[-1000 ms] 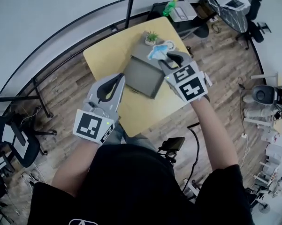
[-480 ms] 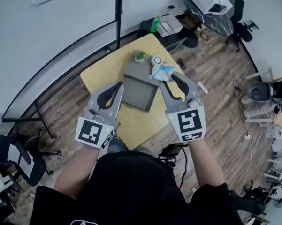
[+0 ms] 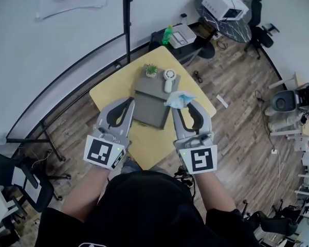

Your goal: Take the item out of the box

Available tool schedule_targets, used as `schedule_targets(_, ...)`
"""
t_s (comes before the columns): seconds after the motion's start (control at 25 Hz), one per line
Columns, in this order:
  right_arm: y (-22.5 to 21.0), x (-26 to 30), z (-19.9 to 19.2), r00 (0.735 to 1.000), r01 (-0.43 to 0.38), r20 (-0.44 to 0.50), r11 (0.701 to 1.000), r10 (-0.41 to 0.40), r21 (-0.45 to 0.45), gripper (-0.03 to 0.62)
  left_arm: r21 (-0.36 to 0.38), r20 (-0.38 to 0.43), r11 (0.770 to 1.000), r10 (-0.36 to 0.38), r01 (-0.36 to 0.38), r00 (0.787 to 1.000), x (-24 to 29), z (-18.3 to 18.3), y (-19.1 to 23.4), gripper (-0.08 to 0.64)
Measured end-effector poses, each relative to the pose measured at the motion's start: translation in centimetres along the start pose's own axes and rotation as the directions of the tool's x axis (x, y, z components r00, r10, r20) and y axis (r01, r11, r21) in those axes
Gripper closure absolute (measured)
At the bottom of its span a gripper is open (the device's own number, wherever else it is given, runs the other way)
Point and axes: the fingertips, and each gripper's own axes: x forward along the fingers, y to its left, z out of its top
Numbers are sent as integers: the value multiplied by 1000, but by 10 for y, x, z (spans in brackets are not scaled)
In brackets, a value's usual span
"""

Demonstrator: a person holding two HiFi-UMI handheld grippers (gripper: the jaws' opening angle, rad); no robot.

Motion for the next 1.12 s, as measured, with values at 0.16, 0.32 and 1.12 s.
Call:
schedule_targets(0.16, 5, -5, -4, 1000, 16, 25, 999, -17, 42, 479, 2, 7, 1000, -12, 12, 1000, -2, 3, -3, 560)
schedule_targets(0.32, 7, -6, -10, 999, 16, 33, 997, -19, 80, 479, 2, 10, 1000, -14, 14, 1000, -1, 4, -2, 560)
schedule_targets(1.12, 14, -2, -19, 1000, 26, -5, 999, -26, 43, 488, 10, 5, 1000, -1, 1, 1000, -9, 6, 4, 560)
